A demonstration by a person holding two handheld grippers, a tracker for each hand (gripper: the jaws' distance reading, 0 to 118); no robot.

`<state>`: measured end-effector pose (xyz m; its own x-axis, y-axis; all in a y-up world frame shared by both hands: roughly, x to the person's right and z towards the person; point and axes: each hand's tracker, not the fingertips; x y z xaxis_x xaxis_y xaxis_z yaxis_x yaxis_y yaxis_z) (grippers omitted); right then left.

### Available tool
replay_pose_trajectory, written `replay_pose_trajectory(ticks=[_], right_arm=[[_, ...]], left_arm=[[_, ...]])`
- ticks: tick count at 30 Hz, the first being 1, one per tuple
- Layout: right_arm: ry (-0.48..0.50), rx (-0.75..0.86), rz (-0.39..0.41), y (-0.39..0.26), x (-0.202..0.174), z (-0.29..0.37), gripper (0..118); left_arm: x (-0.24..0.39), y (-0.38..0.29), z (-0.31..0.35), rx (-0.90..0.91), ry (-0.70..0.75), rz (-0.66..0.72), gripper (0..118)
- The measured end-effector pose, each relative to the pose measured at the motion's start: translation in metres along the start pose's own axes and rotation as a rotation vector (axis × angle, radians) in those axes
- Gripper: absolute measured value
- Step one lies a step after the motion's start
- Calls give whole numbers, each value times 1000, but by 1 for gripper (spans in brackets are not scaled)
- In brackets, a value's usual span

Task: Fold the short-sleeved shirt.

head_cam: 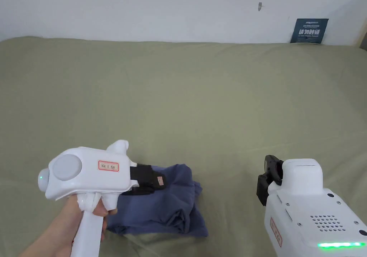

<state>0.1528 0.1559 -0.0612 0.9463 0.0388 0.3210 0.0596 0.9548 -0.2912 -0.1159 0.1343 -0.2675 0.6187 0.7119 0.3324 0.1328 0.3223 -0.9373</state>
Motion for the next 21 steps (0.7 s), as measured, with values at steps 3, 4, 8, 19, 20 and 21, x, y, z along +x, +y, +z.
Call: replay_pose_trajectory(ticks=[3, 4, 8, 19, 20, 21], right_arm=[[4, -9, 3, -2, -3, 0, 0], [5, -13, 4, -3, -4, 0, 0], [7, -34, 11, -8, -3, -2, 0], [185, -151, -69, -17, -11, -20, 0], [275, -190, -108, -15, -17, -27, 0], [385, -235, -167, -13, -21, -36, 0]], left_arm=[[-25, 2, -31, -26, -26, 28, 0], [-30, 3, -42, -42, -60, 40, 0], [-35, -12, -79, -75, -101, 55, 0], [-30, -5, -36, -38, -56, -14, 0], [-30, -3, -20, -8, -53, -18, 0], [-31, -1, -7, 12, -37, -26, 0]])
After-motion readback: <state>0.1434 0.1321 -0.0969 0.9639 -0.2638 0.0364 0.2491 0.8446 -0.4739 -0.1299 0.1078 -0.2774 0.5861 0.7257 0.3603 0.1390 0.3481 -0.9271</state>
